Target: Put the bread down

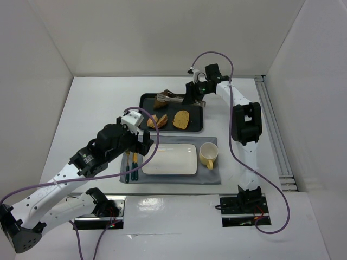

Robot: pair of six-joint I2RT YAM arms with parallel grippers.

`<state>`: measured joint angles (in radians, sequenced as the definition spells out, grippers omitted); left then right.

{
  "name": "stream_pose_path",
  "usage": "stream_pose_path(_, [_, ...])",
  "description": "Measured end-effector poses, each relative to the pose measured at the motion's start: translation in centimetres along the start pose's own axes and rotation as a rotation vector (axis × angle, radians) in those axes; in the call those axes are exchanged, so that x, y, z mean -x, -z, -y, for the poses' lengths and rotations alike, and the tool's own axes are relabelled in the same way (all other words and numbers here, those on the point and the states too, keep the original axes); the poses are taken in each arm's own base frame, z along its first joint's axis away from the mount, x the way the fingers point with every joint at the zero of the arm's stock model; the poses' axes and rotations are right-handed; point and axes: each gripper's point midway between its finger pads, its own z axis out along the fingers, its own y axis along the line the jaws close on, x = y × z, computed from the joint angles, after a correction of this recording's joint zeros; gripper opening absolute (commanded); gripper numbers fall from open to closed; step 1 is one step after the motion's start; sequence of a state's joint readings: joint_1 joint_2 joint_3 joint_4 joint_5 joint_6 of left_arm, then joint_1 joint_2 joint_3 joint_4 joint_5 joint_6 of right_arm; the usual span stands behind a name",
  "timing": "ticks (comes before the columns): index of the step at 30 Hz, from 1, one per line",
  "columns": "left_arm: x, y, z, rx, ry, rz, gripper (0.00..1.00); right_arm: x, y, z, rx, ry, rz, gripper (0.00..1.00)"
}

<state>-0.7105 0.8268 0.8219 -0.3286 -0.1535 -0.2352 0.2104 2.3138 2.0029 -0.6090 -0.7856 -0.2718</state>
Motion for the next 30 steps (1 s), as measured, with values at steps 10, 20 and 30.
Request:
stream_pose_path(10, [0.0, 0.0, 0.0, 0.001, 0.0, 0.0, 1.0, -0.1, 0.0, -0.9, 0.044, -0.022, -0.002, 0.3])
stream_pose_path(20, [0.0, 0.0, -0.1, 0.008, 0.0, 0.001, 1.0, -1.4, -0.3, -1.3, 0.072, -0.049, -0.019, 0.1])
stream_pose_path(30, [0.4, 0.4, -0.2, 0.007, 0.002, 0.019, 1.0, 0.0, 4.4, -4.4, 0.106, -0.022, 0.041, 0.1])
